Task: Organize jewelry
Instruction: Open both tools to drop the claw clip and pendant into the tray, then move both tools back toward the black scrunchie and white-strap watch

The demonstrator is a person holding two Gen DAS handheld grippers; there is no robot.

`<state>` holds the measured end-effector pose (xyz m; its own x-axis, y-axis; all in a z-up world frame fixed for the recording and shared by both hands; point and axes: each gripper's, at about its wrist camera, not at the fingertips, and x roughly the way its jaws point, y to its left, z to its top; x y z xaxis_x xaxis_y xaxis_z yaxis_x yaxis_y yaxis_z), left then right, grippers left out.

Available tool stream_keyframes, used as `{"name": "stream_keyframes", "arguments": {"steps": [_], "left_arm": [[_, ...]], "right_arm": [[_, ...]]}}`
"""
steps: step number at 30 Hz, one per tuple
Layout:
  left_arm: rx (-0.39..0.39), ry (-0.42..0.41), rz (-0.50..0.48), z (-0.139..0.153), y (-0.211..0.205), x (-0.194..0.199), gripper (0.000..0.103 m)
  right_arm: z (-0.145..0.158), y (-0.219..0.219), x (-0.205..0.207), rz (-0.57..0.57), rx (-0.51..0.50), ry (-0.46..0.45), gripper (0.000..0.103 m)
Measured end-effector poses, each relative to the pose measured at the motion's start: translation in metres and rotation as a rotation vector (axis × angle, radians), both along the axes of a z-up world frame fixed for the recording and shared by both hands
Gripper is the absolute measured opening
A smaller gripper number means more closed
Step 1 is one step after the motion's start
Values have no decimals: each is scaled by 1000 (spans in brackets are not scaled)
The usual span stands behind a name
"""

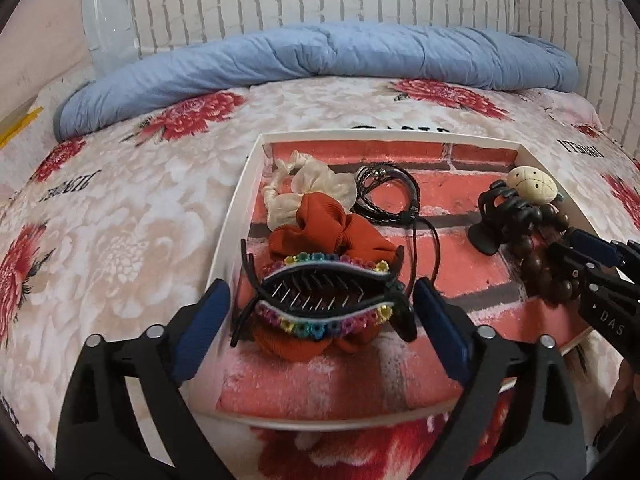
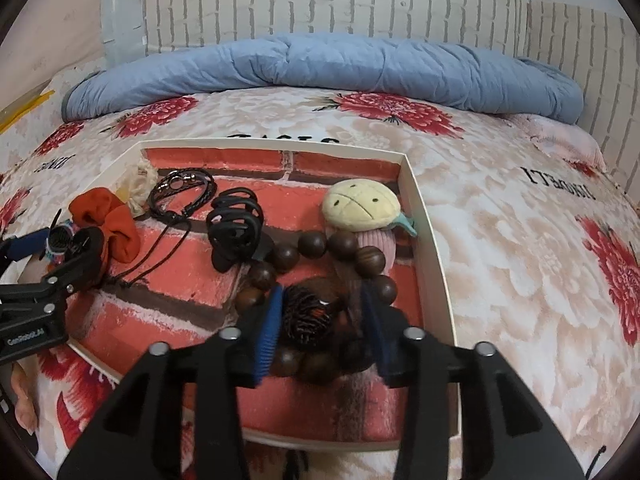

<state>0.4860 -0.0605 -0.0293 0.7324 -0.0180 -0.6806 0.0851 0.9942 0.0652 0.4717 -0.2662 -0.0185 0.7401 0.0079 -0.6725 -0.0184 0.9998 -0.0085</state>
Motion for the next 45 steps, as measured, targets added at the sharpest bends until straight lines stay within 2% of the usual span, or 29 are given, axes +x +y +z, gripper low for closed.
{"name": "stream_keyframes", "arguments": {"steps": [3, 5, 10, 13, 21, 24, 30, 37, 45], "left_arm": [[-4, -5, -5, 0, 0, -7, 91], [-10, -9, -8, 0, 1, -11, 94], [-19, -16, -9, 3, 4, -20, 97], [-17, -21, -12, 7, 6, -28, 97], [-41, -52, -4, 39, 9, -73, 98], [-39, -53, -11, 49, 6, -93, 98], [-64, -41, -7, 60, 0, -143, 98], [-78, -20, 3, 56, -3, -195, 98], [-116, 40, 5, 27, -20, -237, 98]], "right_arm": [[2, 1, -6, 1, 2, -16, 51], [3, 1, -9, -2, 3, -24, 61], [5, -4, -15, 3, 35, -25, 62], [12, -8, -25, -5, 33, -44, 76], [45, -31, -63, -18, 32, -70, 77], [59, -44, -85, -35, 45, -85, 80], [71, -70, -133, -71, 47, -89, 81], [68, -94, -197, -90, 47, -76, 81], [36, -105, -256, -96, 19, -37, 84]]}}
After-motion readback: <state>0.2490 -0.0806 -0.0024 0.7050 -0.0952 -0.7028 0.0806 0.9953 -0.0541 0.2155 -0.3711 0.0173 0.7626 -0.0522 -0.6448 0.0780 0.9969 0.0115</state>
